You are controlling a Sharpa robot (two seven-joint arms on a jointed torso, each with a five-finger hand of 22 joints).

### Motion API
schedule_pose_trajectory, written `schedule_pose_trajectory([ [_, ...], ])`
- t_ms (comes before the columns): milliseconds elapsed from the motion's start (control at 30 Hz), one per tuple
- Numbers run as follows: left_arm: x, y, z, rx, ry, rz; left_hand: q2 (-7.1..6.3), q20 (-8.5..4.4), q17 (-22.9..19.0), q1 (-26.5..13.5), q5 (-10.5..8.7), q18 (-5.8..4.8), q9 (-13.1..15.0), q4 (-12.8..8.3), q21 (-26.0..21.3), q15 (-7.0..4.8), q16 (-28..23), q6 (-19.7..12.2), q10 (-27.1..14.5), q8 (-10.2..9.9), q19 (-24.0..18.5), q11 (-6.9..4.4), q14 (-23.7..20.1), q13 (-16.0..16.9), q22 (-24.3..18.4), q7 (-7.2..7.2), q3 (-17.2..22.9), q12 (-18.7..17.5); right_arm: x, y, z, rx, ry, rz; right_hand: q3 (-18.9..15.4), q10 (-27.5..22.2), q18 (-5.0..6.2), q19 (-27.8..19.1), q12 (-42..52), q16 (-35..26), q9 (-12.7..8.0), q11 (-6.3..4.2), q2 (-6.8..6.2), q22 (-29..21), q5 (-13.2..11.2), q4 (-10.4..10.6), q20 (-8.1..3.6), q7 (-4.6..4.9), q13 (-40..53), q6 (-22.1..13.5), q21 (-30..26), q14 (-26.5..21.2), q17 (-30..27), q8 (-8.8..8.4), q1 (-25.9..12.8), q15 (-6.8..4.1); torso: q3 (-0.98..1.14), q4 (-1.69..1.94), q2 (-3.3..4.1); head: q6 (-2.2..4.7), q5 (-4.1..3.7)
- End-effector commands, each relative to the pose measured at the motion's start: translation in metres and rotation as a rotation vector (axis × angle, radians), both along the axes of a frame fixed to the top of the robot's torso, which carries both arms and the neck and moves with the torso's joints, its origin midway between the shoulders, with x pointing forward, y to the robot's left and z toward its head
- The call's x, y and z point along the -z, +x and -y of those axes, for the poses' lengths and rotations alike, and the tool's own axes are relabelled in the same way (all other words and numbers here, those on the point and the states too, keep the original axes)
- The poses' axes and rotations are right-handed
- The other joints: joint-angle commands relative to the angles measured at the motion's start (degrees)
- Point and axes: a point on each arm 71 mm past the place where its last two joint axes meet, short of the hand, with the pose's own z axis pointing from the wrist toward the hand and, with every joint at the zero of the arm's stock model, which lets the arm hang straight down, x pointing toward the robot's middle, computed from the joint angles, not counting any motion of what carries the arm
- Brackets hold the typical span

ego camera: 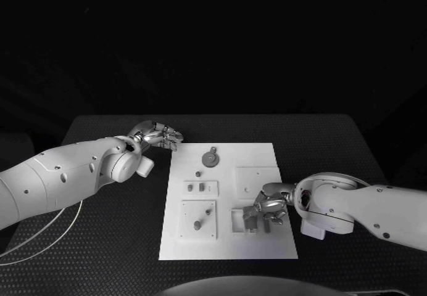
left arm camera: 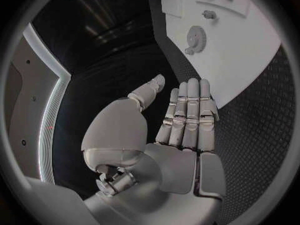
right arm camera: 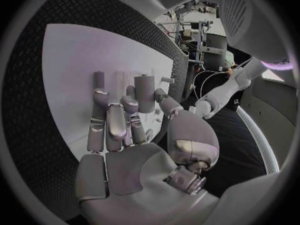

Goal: Assemble the parts on the task board

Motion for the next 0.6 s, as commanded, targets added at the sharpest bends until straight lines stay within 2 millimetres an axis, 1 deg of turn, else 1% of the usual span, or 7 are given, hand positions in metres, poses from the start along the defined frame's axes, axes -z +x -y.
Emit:
schedule_pose_trajectory([
  [33, 0.0, 0.0, 0.004, 0.018, -0.013, -0.005, -0.02, 0.03, 0.07, -0.68, -0.08, 0.13, -0.08, 0.06, -0.07, 0.07, -0.3, -0.06, -0.13, 0.38, 0.15, 0.2, 0.3, 0.09, -0.08, -0.18, -0.24, -0.18, 0.003, 0.002, -0.004, 0.009, -0.012, -0.032, 1.18, 0.09, 0.82, -0.03, 0.25, 0.38, -0.02, -0.36, 1.29, 0.93, 0.19, -1.32, 0.23, 0.09, -0.08, 0.64, 0.19, -0.05, -0.12, 0.08, 0.66, -0.52, -0.01, 0.06, 0.02, 0.02, -0.11],
  [200, 0.0, -0.001, 0.004, 0.018, -0.013, -0.005, -0.01, 0.04, 0.11, -0.69, -0.08, 0.13, -0.09, 0.08, -0.06, 0.08, -0.33, -0.05, -0.14, 0.38, 0.14, 0.21, 0.3, 0.09, -0.08, -0.18, -0.24, -0.18, 0.008, 0.003, -0.012, 0.001, -0.023, -0.039, 1.25, 0.1, 0.82, -0.02, 0.23, 0.41, -0.05, -0.36, 1.26, 0.92, 0.19, -1.2, 0.24, 0.09, -0.13, 0.67, 0.17, -0.06, -0.17, 0.01, 0.32, -0.53, 0.05, 0.08, 0.06, -0.06, 0.08],
  [367, 0.0, -0.001, 0.004, 0.019, -0.013, -0.006, -0.01, 0.04, 0.14, -0.7, -0.08, 0.12, -0.09, 0.09, -0.07, 0.08, -0.36, -0.06, -0.16, 0.39, 0.13, 0.21, 0.3, 0.09, -0.09, -0.17, -0.25, -0.19, 0.011, 0.003, -0.015, -0.004, -0.032, -0.039, 1.3, 0.09, 0.82, -0.01, 0.22, 0.48, -0.09, -0.36, 1.17, 0.92, 0.19, -1.06, 0.25, 0.09, -0.17, 0.69, 0.16, -0.02, -0.11, -0.05, -0.03, -0.53, -0.01, 0.03, 0.02, -0.08, 0.19],
  [600, 0.0, -0.001, 0.004, 0.018, -0.013, -0.006, 0.0, 0.05, 0.2, -0.72, -0.08, 0.12, -0.11, 0.11, -0.07, 0.09, -0.41, -0.07, -0.18, 0.39, 0.12, 0.22, 0.3, 0.09, -0.1, -0.17, -0.25, -0.19, 0.015, 0.002, -0.015, -0.007, -0.043, -0.051, 1.33, 0.09, 0.82, -0.02, 0.22, 0.49, -0.1, -0.35, 1.09, 0.92, 0.19, -0.98, 0.25, 0.1, -0.19, 0.69, 0.15, -0.03, -0.14, -0.09, -0.21, -0.53, -0.01, 0.04, 0.01, -0.23, 0.26],
])
